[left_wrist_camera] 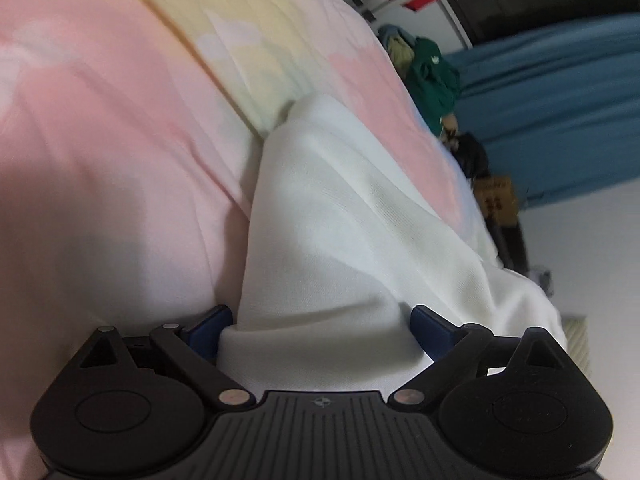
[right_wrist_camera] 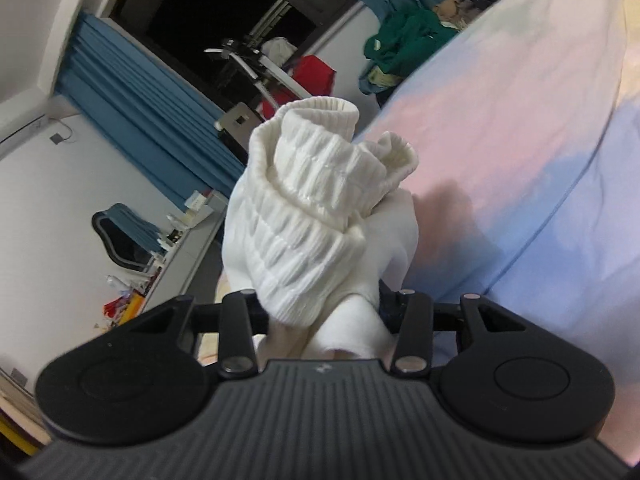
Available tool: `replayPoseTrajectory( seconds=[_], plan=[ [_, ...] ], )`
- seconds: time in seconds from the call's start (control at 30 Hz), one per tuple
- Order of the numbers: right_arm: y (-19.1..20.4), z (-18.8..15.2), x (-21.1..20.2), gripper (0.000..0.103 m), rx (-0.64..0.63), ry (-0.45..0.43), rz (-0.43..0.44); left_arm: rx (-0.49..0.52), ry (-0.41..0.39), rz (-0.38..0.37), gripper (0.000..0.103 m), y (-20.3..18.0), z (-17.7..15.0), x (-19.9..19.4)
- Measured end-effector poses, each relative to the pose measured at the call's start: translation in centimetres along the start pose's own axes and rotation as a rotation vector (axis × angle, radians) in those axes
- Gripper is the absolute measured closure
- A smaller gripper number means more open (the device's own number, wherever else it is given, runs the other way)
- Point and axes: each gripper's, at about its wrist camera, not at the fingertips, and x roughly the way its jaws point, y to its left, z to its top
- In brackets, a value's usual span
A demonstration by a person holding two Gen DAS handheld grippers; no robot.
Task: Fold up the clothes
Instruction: 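Fold the sweatpants in half with both grippers, bringing cuffs to waistband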
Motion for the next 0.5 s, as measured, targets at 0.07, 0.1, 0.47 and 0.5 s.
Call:
replayPoseTrajectory(
  seconds=[0.07, 0.1, 0.47, 0.5],
  plan=[
    [-1.4, 0.0, 0.9, 0.058, 0.05, 0.039, -0.052, 0.025, 0.009, 0.008, 0.01, -0.3, -0.1, 0.2],
    [-2.0, 0.0, 1.2, 0.058, 0.07, 0.057, -0.072, 0.037, 0.014, 0.011, 0.011, -0.5, -0.2, 0.3],
    [-3.1, -0.8, 2.0, 0.055, 0.101, 0.094, -0.111, 0.136, -0.04, 0.071, 0.036, -1.8, -1.7, 0.3],
    [-3.0, -1.0, 1.6, 0.057, 0.093, 0.088, -0.108, 0.138, -0.05, 0.07, 0.038, -1.9, -1.9, 0.1]
  ],
)
